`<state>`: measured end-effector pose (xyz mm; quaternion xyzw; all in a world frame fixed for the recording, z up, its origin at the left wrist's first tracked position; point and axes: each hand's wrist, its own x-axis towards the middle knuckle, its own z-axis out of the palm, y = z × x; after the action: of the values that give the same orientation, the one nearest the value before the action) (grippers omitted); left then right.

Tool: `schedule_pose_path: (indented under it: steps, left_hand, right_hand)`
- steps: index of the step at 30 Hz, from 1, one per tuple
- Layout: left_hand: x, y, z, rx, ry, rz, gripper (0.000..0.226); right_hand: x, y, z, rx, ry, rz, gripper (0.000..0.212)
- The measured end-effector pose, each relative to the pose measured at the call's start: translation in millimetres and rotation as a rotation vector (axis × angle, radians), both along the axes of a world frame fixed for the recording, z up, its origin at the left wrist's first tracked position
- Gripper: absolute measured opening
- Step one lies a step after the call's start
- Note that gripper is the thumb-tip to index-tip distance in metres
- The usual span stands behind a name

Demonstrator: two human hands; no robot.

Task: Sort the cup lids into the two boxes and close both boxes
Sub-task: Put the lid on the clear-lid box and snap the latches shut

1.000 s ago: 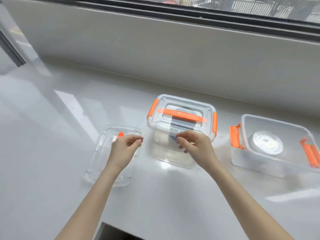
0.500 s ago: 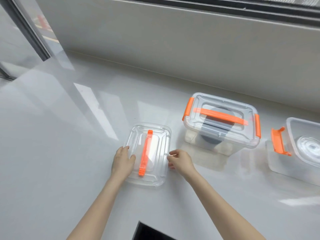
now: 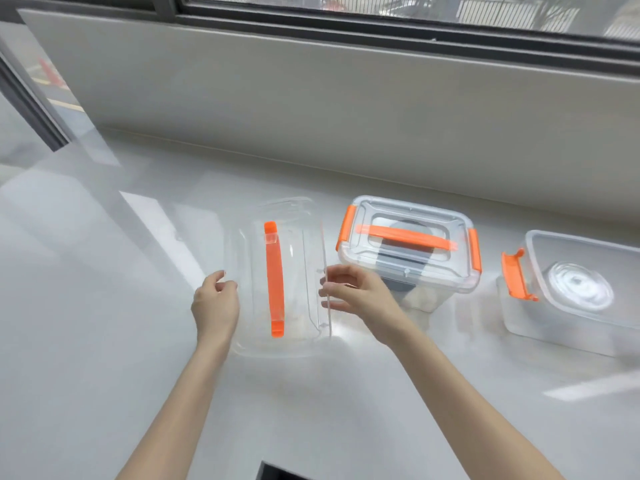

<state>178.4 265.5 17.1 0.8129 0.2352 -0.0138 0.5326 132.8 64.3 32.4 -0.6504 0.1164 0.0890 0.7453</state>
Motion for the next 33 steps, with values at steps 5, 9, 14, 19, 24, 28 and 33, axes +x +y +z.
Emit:
schedule_pose_path:
  steps: [5, 9, 14, 19, 24, 28, 33]
  left_hand:
    - [1.9, -56.9, 46.1, -0.179, -0.138, -0.064, 0.053]
    - [-3.3, -119.7, 66.8, -0.244, -0.215, -0.179, 0.042]
    - [-18.1, -202.5, 77.5, -0.327, -0.151, -0.439, 0.017]
    - [-36.8, -273.6, 93.2, -0.542, 0.005, -0.717, 0.021]
    - [-32.9, -320.3, 91.7, -0.886, -0.015, -0.728, 0.041]
    - [-39.0, -349.1, 79.5, -0.743, -0.086, -0.846, 0.023]
    - [-48.8, -383.4, 48.0, -0.353, -0.1, -0.905, 0.029]
  right_hand:
    - [-16.3, -56.1, 47.8, 0.023, -0.194, -0.045, 0.018]
    - [-38.1, -118.3, 73.8, 0.03, -0.25, -0.108, 0.018]
    - [-76.9, -195.2, 101.4, 0.024, -0.272, -0.19, 0.027]
    - [-121.3, -251.6, 142.0, -0.149, -0.328, -0.191, 0.03]
    - [-155.5, -291.1, 155.9, -0.649, -0.258, -0.127, 0.027]
    - [-156.3, -312.8, 123.1, -0.936, -0.211, -0.06, 0.036]
    - [-154.6, -346.9, 74.3, -0.989, -0.101, -0.036, 0.027]
